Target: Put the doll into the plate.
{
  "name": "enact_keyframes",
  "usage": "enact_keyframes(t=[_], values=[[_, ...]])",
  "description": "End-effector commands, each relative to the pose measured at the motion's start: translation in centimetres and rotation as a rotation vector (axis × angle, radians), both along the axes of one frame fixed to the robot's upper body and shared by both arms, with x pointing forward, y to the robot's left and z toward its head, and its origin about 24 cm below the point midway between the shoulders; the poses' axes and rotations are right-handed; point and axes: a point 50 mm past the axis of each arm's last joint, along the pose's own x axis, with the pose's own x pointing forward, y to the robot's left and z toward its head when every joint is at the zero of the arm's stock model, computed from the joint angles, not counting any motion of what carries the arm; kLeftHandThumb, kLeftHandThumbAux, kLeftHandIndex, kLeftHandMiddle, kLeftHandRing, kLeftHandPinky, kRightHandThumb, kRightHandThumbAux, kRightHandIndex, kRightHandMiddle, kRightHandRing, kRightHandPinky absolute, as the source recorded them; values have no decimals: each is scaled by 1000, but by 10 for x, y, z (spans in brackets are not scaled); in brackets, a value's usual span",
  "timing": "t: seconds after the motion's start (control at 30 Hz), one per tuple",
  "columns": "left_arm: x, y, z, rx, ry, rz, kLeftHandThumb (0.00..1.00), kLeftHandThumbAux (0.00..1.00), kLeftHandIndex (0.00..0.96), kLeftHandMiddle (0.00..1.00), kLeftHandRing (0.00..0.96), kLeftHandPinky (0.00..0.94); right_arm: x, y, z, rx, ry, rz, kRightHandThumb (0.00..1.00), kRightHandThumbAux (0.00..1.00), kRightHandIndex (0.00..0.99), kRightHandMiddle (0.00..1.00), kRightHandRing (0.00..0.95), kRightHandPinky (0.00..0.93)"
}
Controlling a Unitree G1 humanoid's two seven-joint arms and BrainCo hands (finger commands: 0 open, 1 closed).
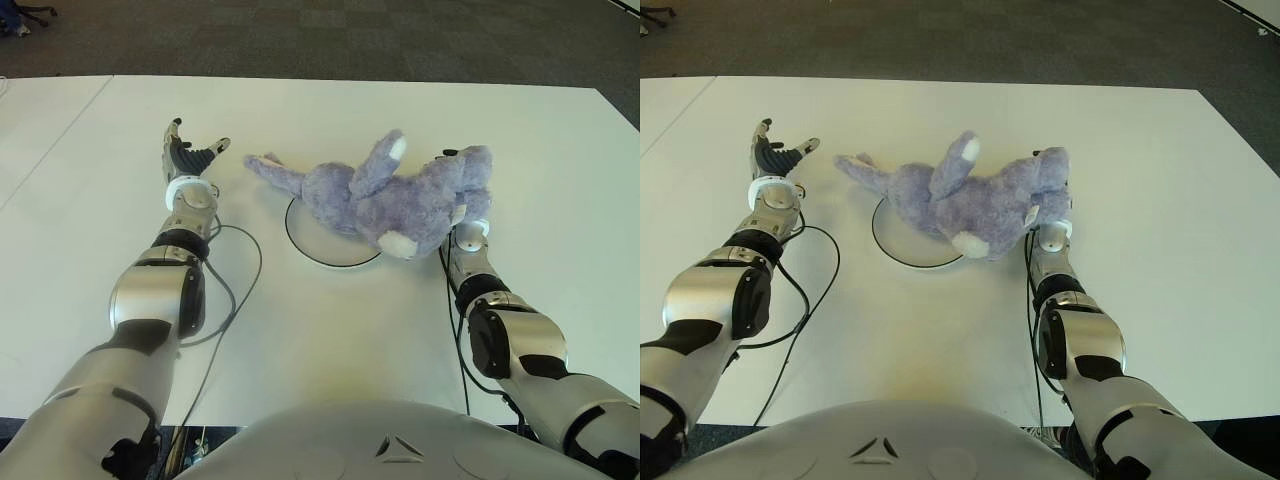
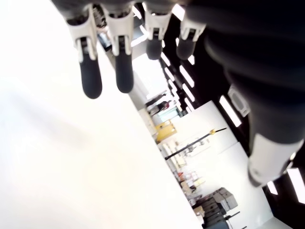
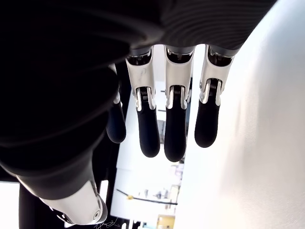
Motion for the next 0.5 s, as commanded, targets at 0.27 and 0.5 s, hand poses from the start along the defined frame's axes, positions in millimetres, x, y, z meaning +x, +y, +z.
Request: enact_keyframes(t=[0.27,0.5], values=[[-36,-55,-70,-497,69,-53,0,601,122,231,275,272,-89,12,-105,73,474,-20,276,809,279,347,366,368],[-55,-69,-87,-586,29,-121,0,558,98,195,197,185,-89,10,-104,83,465,-23,287,807,277,347,366,371]])
